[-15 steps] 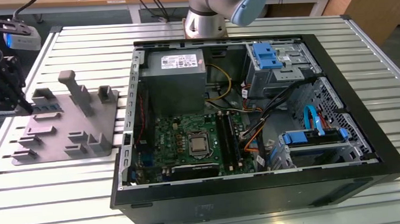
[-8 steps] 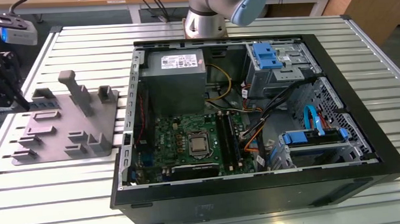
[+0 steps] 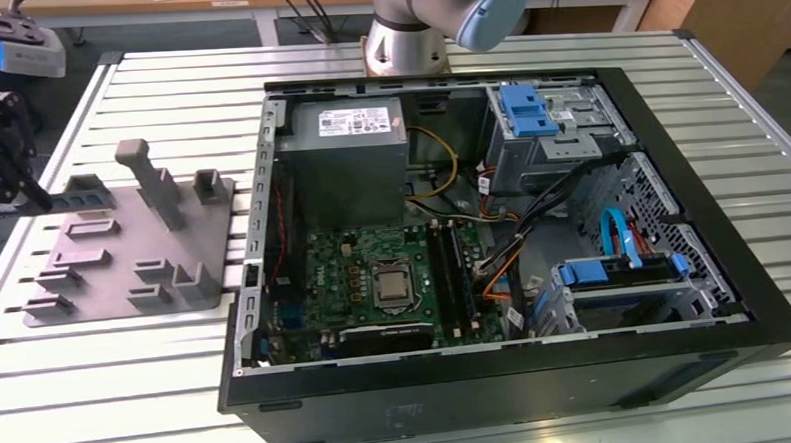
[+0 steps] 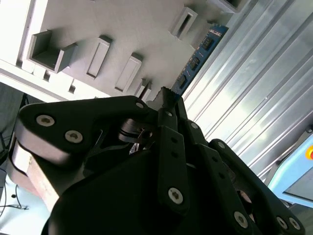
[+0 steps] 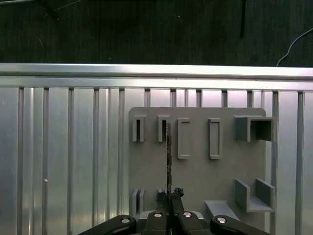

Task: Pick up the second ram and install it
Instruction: 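Pick up the second ram and move it above second insertion slot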

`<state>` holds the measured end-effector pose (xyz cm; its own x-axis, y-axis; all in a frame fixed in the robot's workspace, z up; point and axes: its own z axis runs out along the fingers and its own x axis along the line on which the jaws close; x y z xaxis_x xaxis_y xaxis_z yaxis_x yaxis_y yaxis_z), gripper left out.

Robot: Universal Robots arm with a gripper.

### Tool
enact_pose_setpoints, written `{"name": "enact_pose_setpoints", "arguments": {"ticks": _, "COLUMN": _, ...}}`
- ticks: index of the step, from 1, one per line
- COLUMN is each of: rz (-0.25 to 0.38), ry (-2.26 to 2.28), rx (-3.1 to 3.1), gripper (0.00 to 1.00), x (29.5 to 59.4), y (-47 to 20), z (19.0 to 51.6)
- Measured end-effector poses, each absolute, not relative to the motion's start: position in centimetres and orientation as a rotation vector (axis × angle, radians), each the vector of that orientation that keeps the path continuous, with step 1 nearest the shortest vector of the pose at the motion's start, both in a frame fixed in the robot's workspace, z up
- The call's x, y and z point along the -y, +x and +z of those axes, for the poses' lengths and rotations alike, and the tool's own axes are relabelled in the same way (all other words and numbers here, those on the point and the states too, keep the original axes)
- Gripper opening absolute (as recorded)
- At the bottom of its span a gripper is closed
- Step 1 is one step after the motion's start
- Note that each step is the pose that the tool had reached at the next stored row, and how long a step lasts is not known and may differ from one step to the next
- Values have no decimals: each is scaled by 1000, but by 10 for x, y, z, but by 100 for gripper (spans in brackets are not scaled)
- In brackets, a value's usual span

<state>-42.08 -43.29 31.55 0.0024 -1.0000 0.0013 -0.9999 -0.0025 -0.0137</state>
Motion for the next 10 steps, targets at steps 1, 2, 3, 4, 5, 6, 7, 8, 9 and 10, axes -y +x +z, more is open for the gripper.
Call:
{"name": "enact_pose_setpoints", "arguments": {"ticks": 1, "rz": -17, "ry": -2218, "rx": -2212, "gripper": 14, "x": 433, "y": -421, "z": 317}}
{"name": "enact_pose_setpoints", "arguments": {"ticks": 2, "rz": -17, "ry": -2218, "rx": -2212, "gripper": 14, "x": 433, "y": -421, "z": 318}}
{"name": "enact_pose_setpoints", "arguments": {"ticks": 3, "rz": -17, "ry": -2218, "rx": -2212, "gripper": 14, "x": 433, "y": -421, "z": 319}}
{"name": "enact_pose_setpoints", "arguments": {"ticks": 4, "rz": -17, "ry": -2218, "rx": -2212, "gripper": 14, "x": 433, "y": -421, "z": 321}}
{"name": "enact_pose_setpoints", "arguments": {"ticks": 5, "rz": -17, "ry": -2218, "rx": -2212, "gripper": 14, "x": 433, "y": -421, "z": 322}}
{"name": "enact_pose_setpoints", "arguments": {"ticks": 6, "rz": -17, "ry": -2218, "rx": -2212, "gripper": 14, "x": 433, "y": -421, "z": 323}}
{"name": "enact_pose_setpoints", "arguments": {"ticks": 7, "rz": -17, "ry": -2218, "rx": -2212, "gripper": 14, "x": 433, "y": -421, "z": 325}}
{"name": "enact_pose_setpoints", "arguments": {"ticks": 8, "rz": -17, "ry": -2218, "rx": -2212, "gripper": 14, "x": 433, "y": -421, "z": 326}}
{"name": "enact_pose_setpoints", "arguments": {"ticks": 9, "rz": -17, "ry": -2218, "rx": -2212, "gripper": 14, "x": 433, "y": -421, "z": 328}}
{"name": "enact_pose_setpoints", "arguments": {"ticks": 10, "rz": -17, "ry": -2218, "rx": -2212, "gripper": 14, "x": 433, "y": -421, "z": 329}}
